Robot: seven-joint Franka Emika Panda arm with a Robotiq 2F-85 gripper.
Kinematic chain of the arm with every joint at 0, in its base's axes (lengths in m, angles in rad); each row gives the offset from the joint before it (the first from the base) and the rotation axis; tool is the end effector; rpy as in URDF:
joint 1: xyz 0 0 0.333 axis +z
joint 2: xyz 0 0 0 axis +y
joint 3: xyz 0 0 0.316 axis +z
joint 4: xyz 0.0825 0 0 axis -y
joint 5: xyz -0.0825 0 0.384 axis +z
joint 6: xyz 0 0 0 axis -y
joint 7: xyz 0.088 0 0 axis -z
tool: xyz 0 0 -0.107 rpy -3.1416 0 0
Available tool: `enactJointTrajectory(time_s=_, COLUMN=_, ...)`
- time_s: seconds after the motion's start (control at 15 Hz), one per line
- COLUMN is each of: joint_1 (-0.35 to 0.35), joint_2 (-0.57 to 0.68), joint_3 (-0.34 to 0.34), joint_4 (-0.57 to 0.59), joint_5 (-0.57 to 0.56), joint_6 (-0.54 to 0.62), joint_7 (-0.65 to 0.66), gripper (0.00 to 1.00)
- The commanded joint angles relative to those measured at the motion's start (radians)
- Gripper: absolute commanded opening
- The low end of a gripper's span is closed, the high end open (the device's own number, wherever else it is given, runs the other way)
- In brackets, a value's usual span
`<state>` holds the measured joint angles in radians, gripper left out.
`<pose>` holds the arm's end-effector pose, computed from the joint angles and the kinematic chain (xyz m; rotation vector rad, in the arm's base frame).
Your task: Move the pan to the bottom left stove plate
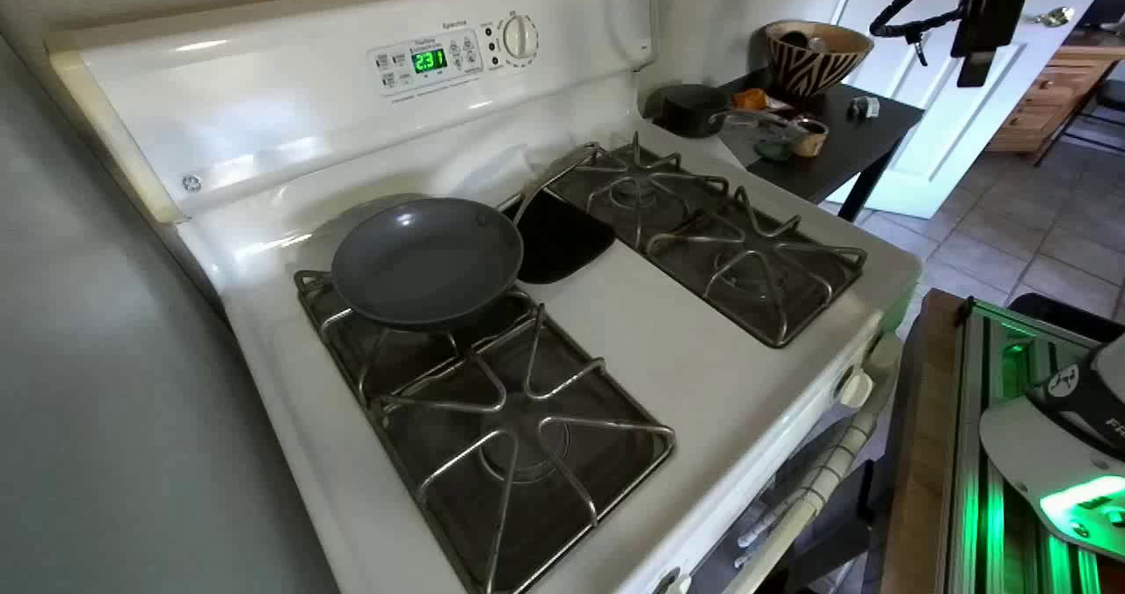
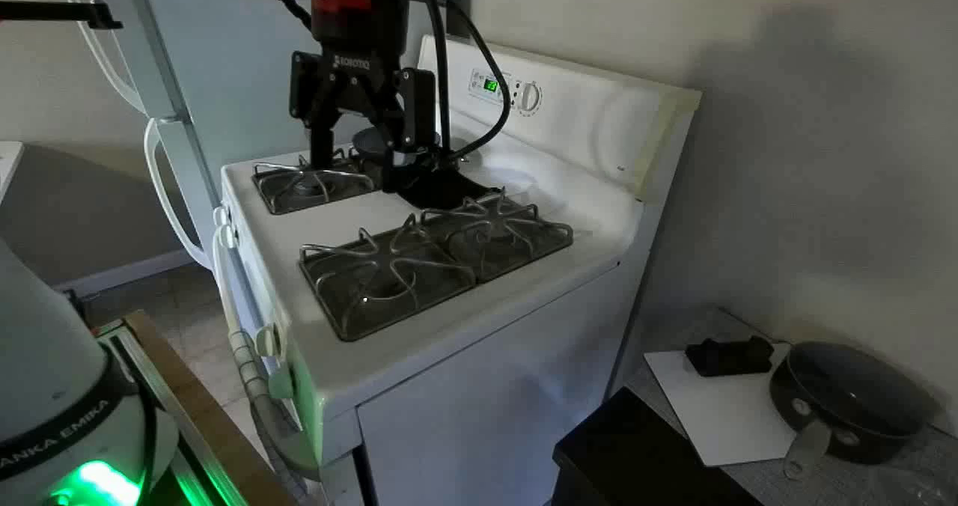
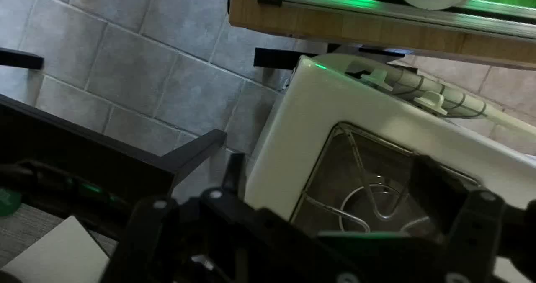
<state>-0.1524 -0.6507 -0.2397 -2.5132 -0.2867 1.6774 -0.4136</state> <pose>0.2997 -0.1589 0.4753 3.0573 0.2177 -0.3534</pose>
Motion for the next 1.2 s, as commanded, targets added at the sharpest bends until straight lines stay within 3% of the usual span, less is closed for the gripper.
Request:
enactJointTrajectory(time_s=0.0, joint_1=0.011, joint_2=-0.001, joint_3=-0.008, joint_4=0.002, joint_5=-0.004, joint_6=-0.003, joint_7=0.005, gripper=1.00)
enactJointTrajectory(time_s=0.27, joint_1=0.011, joint_2=-0.001, joint_3=-0.008, joint_4=0.002, joint_5=-0.004, joint_6=-0.003, joint_7=0.005, gripper=1.00)
enactJointTrajectory(time_s=0.73, joint_1=0.092, joint_2=0.004, joint_3=0.193, joint_4=-0.076, joint_5=0.200, joint_6=0.077, joint_7=0.401, gripper=1.00)
enactJointTrajectory(time_s=1.13, joint_1=0.131, joint_2=0.106, joint_3=0.372, joint_4=-0.030, joint_5=0.295, joint_6=0.244, joint_7=0.755, gripper=1.00)
